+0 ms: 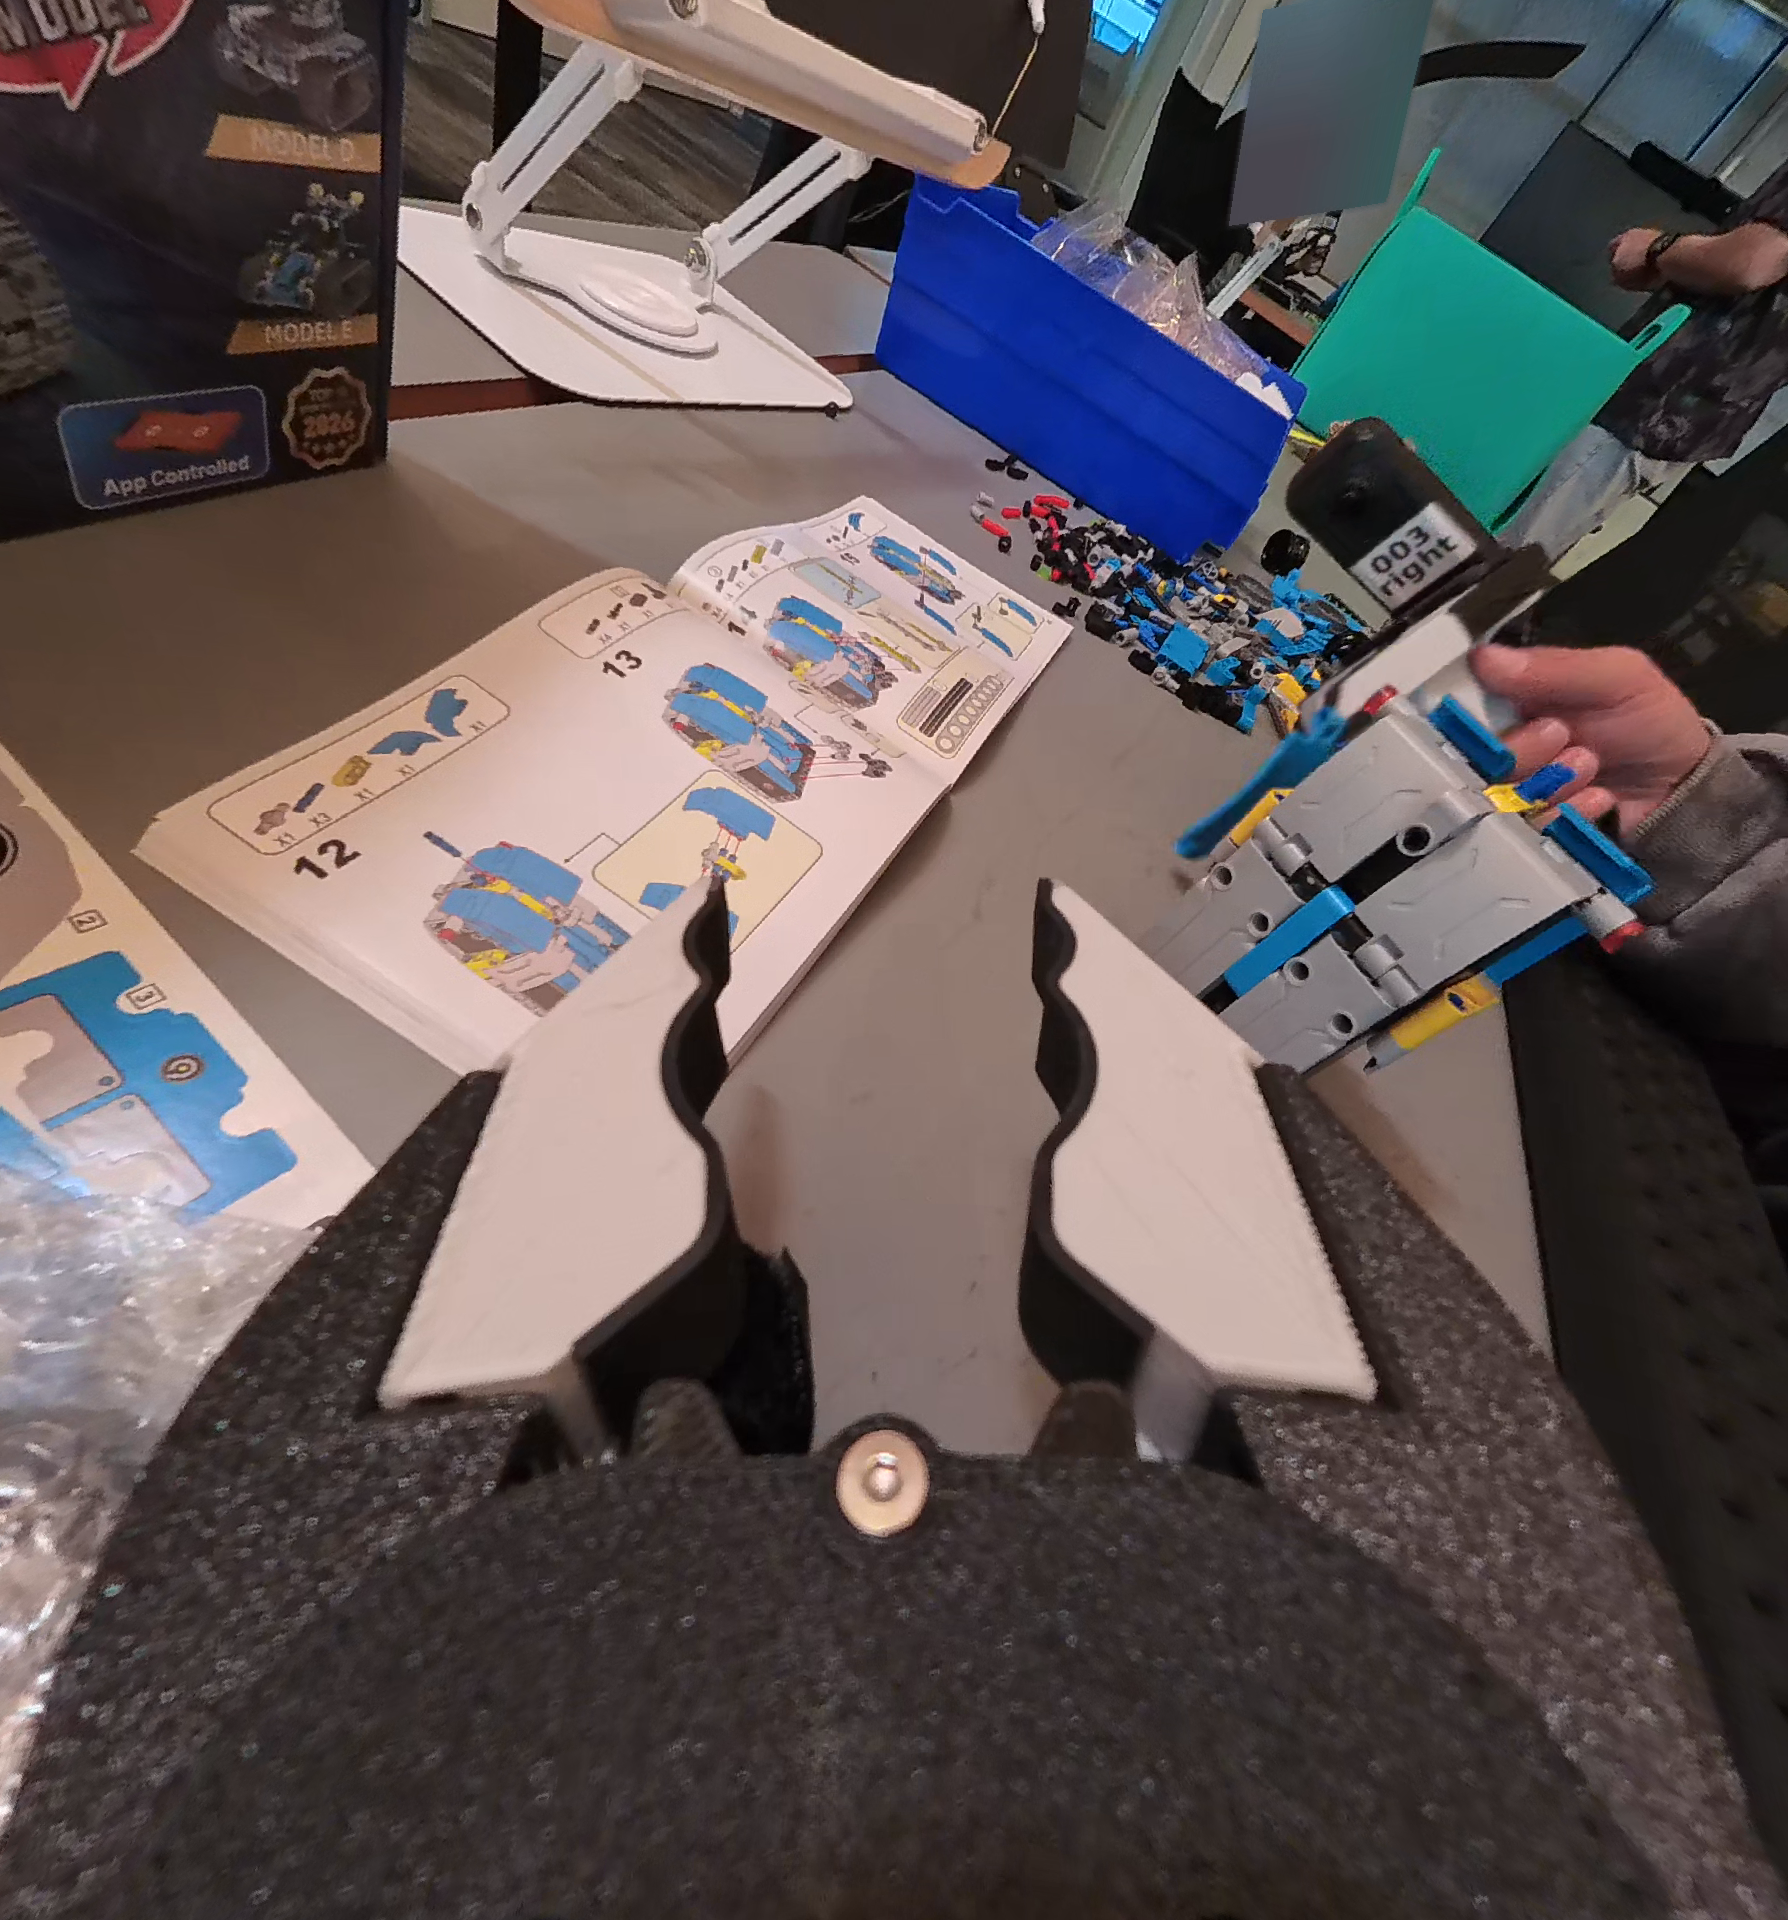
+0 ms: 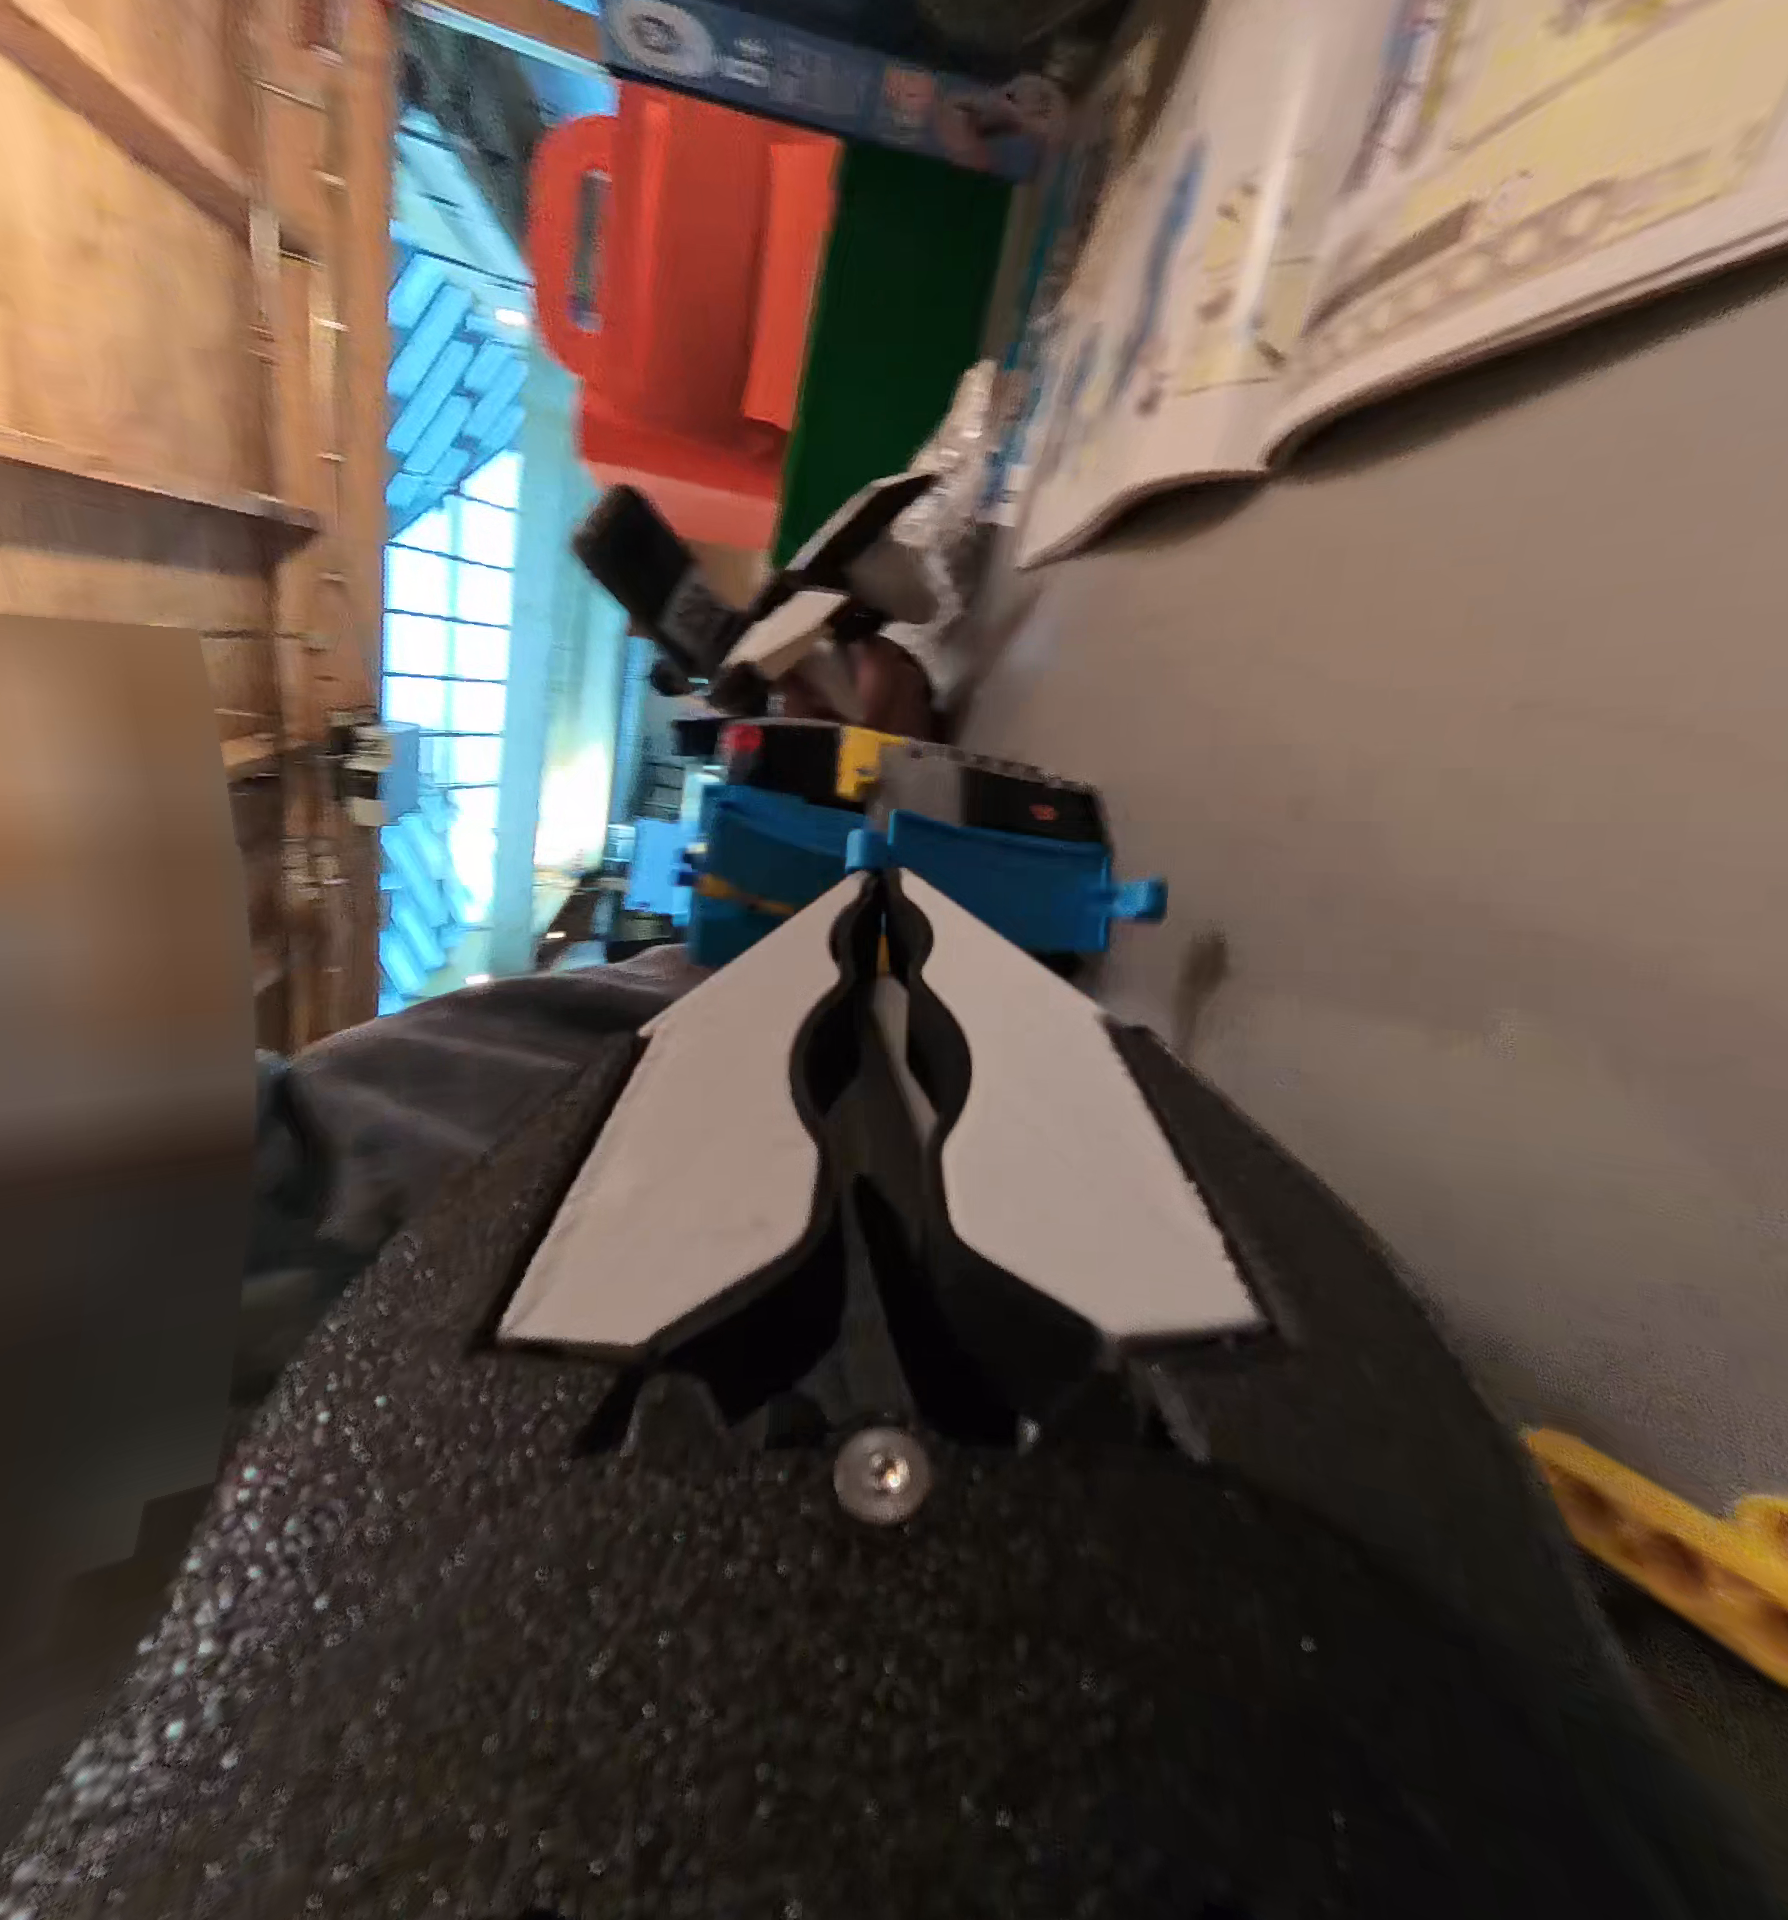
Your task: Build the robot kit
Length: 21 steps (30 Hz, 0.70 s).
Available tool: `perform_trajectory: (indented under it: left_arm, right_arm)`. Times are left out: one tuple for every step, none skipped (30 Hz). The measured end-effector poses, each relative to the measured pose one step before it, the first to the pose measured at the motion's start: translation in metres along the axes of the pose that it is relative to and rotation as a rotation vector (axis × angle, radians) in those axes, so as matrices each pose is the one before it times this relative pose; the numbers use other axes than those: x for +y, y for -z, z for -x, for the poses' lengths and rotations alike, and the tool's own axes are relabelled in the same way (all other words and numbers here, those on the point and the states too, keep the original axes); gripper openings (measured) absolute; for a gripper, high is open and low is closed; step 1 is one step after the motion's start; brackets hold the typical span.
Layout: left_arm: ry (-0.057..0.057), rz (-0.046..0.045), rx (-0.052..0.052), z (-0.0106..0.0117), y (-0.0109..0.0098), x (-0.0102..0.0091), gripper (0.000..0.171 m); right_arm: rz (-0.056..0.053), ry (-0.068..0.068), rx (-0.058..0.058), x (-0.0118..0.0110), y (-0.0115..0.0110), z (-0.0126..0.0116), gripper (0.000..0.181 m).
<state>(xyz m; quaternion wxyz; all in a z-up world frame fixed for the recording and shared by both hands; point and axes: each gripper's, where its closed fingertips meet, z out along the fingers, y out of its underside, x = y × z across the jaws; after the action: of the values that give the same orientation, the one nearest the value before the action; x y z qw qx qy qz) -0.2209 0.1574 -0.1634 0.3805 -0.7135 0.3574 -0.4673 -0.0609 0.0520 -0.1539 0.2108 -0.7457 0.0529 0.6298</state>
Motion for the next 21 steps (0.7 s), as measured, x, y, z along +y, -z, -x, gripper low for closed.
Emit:
perform_trajectory:
  left_arm:
    - [-0.0023, 0.00001, -0.0004, -0.00025, 0.00013, 0.00014, 0.058]
    - [-0.0020, 0.00136, 0.0001, -0.00041, 0.00004, 0.00030, 0.059]
    - [-0.0022, 0.00139, -0.0002, -0.00030, -0.00007, 0.00024, 0.058]
    - [-0.0020, 0.00092, -0.0005, -0.00018, -0.00013, 0.00013, 0.059]
    - [-0.0009, 0.00098, 0.0000, -0.00008, -0.00010, 0.00015, 0.059]
    - [0.0003, 0.00088, 0.0004, -0.00002, -0.00005, 0.00006, 0.059]
    - [0.0008, -0.00015, 0.0005, 0.00003, 0.00003, 0.00004, 0.058]
    - [0.0008, -0.00099, 0.0002, 0.00006, 0.00010, -0.00015, 0.058]
    - [0.0008, -0.00039, 0.0003, 0.00002, 0.00005, -0.00008, 0.058]
    - [0.0005, 0.00041, 0.0004, 0.00004, -0.00002, 0.00010, 0.058]
    - [-0.0001, 0.00031, 0.0001, -0.00004, -0.00007, 0.00003, 0.058]
    - [-0.0002, 0.00026, 0.0000, -0.00008, 0.00004, 0.00008, 0.058]
    - [0.0001, 0.00102, 0.0002, -0.00012, 0.00009, 0.00019, 0.058]
    - [0.0000, 0.00174, 0.0003, -0.00015, -0.00007, 0.00034, 0.059]
    - [-0.0003, 0.00207, 0.0002, -0.00021, 0.00009, 0.00036, 0.059]
    - [-0.0009, 0.00155, 0.0002, -0.00029, -0.00002, 0.00032, 0.059]
    - [-0.0016, 0.00069, -0.0002, -0.00019, 0.00004, 0.00013, 0.059]
    - [-0.0012, 0.00116, -0.0003, -0.00005, -0.00018, 0.00016, 0.059]
    - [-0.0004, 0.00179, 0.0004, -0.00007, -0.00027, 0.00014, 0.059]
    - [0.0001, 0.00155, 0.0005, -0.00001, -0.00013, 0.00023, 0.059]
    - [0.0007, 0.00126, 0.0005, 0.00004, -0.00017, 0.00014, 0.059]
  right_arm:
    - [-0.0036, 0.0100, 0.0594, -0.00142, 0.00154, -0.01004, 0.000]
    - [-0.0194, 0.0144, 0.0596, -0.00372, 0.00525, -0.00972, 0.000]
    - [-0.0294, 0.0165, 0.0571, -0.00514, 0.00761, -0.00996, 0.000]
    - [-0.0285, 0.0001, 0.0313, -0.00466, 0.00822, -0.00737, 0.000]
    - [-0.0224, -0.0067, 0.0206, -0.00337, 0.00796, -0.00620, 0.000]
    - [-0.0210, -0.0010, 0.0276, -0.00292, 0.00722, -0.00711, 0.000]
    - [-0.0216, 0.0038, 0.0472, -0.00278, 0.00628, -0.00930, 0.000]
    - [-0.0155, 0.0242, 0.0631, -0.00181, 0.00497, -0.00991, 0.000]
    - [-0.0042, 0.0413, 0.0511, -0.00037, 0.00347, -0.00622, 0.001]
    - [-0.0055, 0.0445, 0.0329, -0.00058, 0.00270, -0.00211, 0.004]
    - [-0.0043, 0.0497, 0.0279, -0.00078, 0.00299, -0.00014, 0.007]
    - [-0.0139, 0.0560, 0.0336, -0.00218, 0.00436, -0.00023, 0.009]
    - [-0.0223, 0.0550, 0.0474, -0.00399, 0.00672, -0.00230, 0.012]
    - [-0.0335, 0.0546, 0.0566, -0.00642, 0.01037, -0.00486, 0.015]
    - [-0.0465, 0.0395, 0.0569, -0.00893, 0.01404, -0.00792, 0.016]
    - [-0.0499, 0.0177, 0.0459, -0.01036, 0.01708, -0.01050, 0.018]
    - [-0.0457, 0.0006, 0.0493, -0.01137, 0.01994, -0.01567, 0.023]
    - [-0.0464, 0.0006, 0.0844, -0.01272, 0.02278, -0.02513, 0.025]
    - [-0.0452, 0.0126, 0.1308, -0.01332, 0.02389, -0.03594, 0.026]
    - [-0.0431, 0.0358, 0.1519, -0.01306, 0.02118, -0.04302, 0.026]
    - [-0.0450, 0.0531, 0.1406, -0.01098, 0.01404, -0.04456, 0.026]
